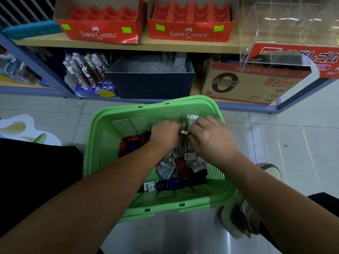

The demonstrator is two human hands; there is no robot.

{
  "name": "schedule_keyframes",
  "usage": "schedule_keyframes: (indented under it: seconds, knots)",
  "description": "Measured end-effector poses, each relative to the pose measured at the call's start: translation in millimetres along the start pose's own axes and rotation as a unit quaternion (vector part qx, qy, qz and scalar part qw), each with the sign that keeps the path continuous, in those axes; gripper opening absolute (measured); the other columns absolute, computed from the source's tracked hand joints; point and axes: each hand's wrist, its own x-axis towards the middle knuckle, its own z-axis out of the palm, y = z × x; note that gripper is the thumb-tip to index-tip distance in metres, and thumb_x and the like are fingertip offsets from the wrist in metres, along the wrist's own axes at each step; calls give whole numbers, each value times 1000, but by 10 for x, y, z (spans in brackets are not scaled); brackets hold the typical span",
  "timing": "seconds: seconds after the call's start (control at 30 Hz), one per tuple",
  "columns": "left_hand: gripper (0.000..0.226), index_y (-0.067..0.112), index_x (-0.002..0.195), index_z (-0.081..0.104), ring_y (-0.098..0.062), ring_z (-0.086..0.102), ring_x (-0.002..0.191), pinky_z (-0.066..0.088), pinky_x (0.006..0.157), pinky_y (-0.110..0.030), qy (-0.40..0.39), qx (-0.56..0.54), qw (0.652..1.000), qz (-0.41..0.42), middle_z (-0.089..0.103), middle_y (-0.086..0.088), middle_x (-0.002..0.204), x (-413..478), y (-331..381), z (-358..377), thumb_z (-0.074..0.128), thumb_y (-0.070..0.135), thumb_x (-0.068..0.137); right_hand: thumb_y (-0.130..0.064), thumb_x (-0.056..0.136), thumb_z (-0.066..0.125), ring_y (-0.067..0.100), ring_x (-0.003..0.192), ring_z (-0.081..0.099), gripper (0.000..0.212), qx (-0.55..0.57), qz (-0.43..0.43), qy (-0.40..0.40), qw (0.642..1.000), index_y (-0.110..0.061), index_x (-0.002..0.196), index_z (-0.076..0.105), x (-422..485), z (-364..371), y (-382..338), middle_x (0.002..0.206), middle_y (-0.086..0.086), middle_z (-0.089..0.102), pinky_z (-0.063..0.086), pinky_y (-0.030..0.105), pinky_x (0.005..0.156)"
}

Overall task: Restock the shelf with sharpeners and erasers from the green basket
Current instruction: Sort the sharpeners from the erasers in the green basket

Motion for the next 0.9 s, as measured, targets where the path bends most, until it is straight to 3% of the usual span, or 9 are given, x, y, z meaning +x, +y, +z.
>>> schedule_keyframes:
  seconds: [0.1,0.17,0.23,0.4,0.5,0.57,0.63,0.77,0.9]
  knots:
    - [19,14,100,73,-28,71,88,61,78,-42,-50,-263,962,-56,74,-7,93,40,48,-15,74,3,85,-31,91,69,31,83,66,19,64,57,-105,991,-16,103,73,-24,34,-144,94,6,68,57,40,68]
    - [38,9,115,69,-22,72,89,62,79,-37,-111,-442,884,-101,75,-6,95,13,32,-56,73,-13,83,-39,95,67,30,91,68,25,133,134,-212,959,-22,113,69,-34,68,-203,105,5,70,59,40,73]
    - [53,13,130,63,-12,72,91,60,71,-23,-156,-492,851,-95,74,0,100,-29,-72,-112,69,-16,86,-43,97,64,29,97,69,32,146,182,-291,928,-25,124,63,-39,136,-234,112,5,71,57,36,78]
    - [35,12,111,69,-10,62,89,54,73,-17,-140,-445,874,-134,67,-19,118,-230,-567,-44,57,-15,95,-42,96,67,27,102,67,39,49,182,-404,895,-22,128,56,17,315,-376,113,5,69,55,36,85]
    - [21,12,107,73,-7,64,87,50,64,-7,-187,-347,912,-115,69,-4,106,-453,-712,96,67,-3,95,-35,95,71,23,103,67,24,87,117,-467,872,-23,114,64,66,344,-462,104,1,68,54,34,90]
    - [19,8,112,74,-8,65,86,46,60,-4,-228,-311,917,-102,68,6,94,-607,-718,203,73,5,94,-32,89,79,23,107,65,31,88,85,-534,837,-21,115,65,37,331,-495,108,1,67,53,34,92]
    - [23,12,116,75,-13,68,96,51,74,-12,-275,-281,916,-82,70,6,101,-714,-673,336,76,15,93,-31,87,81,25,112,64,44,32,54,-559,827,-20,126,64,-4,327,-490,119,5,68,54,39,99]
    - [56,20,142,59,-20,62,120,51,104,-35,-358,-234,902,-59,62,-1,138,-798,-499,525,77,38,92,-20,92,74,26,117,64,41,14,34,-572,820,-20,132,63,-15,286,-469,129,6,66,54,38,101]
    - [71,22,145,52,-22,61,116,52,101,-36,-350,-206,913,-50,61,-1,131,-774,-355,619,80,49,85,-19,93,75,24,121,63,42,6,39,-598,801,-19,134,64,-38,293,-416,134,6,65,51,35,106]
